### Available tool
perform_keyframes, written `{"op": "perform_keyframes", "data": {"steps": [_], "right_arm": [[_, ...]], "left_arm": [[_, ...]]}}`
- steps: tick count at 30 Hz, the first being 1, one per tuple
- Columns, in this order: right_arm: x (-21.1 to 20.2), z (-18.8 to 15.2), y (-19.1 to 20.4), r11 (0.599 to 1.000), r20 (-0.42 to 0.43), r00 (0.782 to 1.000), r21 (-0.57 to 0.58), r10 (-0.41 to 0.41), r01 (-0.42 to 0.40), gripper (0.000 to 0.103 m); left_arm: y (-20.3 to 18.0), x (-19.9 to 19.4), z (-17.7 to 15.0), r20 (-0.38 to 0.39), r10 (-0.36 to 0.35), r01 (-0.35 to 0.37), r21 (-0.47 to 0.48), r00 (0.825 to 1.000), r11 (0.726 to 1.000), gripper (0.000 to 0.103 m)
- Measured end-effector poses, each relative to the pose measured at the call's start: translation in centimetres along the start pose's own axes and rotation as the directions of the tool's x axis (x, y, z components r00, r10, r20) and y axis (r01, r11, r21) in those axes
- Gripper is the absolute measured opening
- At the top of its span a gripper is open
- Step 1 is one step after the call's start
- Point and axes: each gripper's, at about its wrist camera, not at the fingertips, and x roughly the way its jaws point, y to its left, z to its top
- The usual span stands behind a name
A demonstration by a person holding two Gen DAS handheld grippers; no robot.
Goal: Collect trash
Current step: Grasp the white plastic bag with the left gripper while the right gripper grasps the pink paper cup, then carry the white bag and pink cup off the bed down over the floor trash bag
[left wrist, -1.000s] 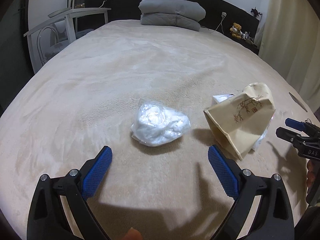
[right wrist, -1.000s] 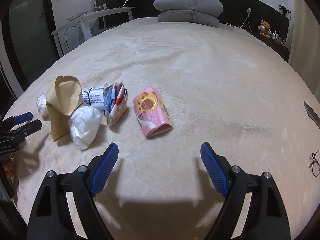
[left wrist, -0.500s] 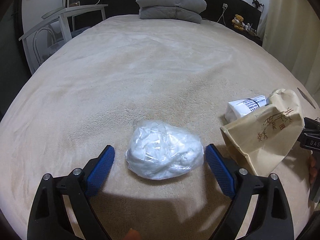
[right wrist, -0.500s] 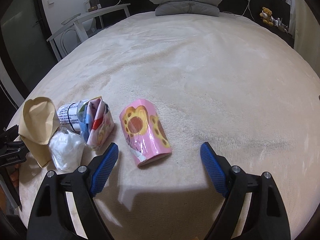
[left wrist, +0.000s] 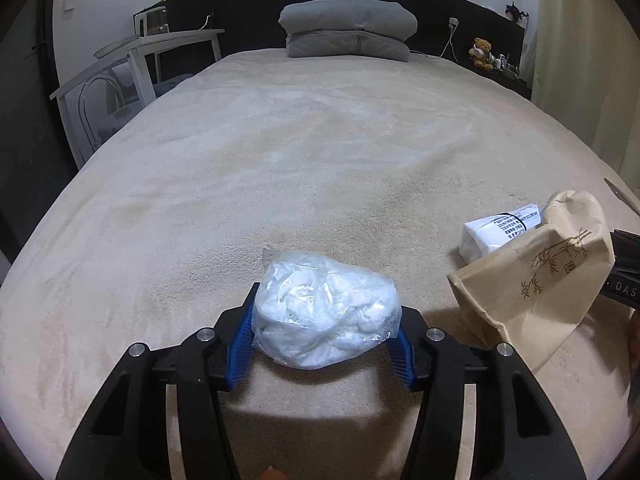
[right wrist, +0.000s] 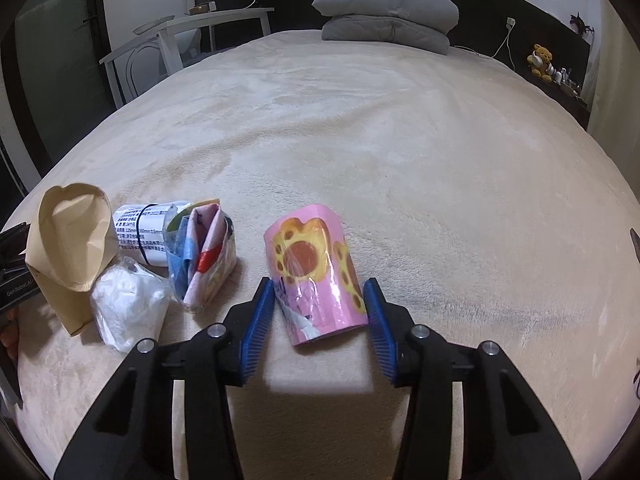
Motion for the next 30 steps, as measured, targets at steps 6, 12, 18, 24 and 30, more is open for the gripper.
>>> {"op": "perform_keyframes", "data": {"steps": [6, 12, 18, 24, 30], "right_arm": [[-1.9, -0.3, 0.0, 1.000, 0.042, 0.999, -0.003, -0.019, 0.019, 0.046], [-3.9, -1.6, -0.1, 1.000, 0.059, 0.998, 0.014, -0.016, 0.016, 0.046], [-6.8, -3.0, -0.2, 0.999, 0.085, 0.996, 0.029, -0.019, 0.016, 0.046], [-8.9, -4.4, -0.1, 0.999, 0.094, 0.995, 0.033, -0.024, 0.021, 0.046], [-10.9, -6.2, 0.3, 0.999, 0.110, 0.994, 0.048, -0.007, 0.001, 0.046]], "left_arm": [[-0.1, -1.3, -0.3, 0.030, 0.003, -0.003, 0.002, 1.000, 1.000, 0.055], [-0.9, -3.6, -0.9, 0.060, -0.039, 0.040, -0.024, 0.997, 0.999, 0.055], [-2.4, -5.8, -2.2, 0.070, -0.071, 0.071, 0.000, 0.995, 0.997, 0.055], [-3.7, -7.8, -3.6, 0.075, -0.078, 0.076, 0.036, 0.994, 0.996, 0.055], [-4.7, -10.0, -5.0, 0.099, -0.124, 0.119, 0.059, 0.987, 0.991, 0.055]]}}
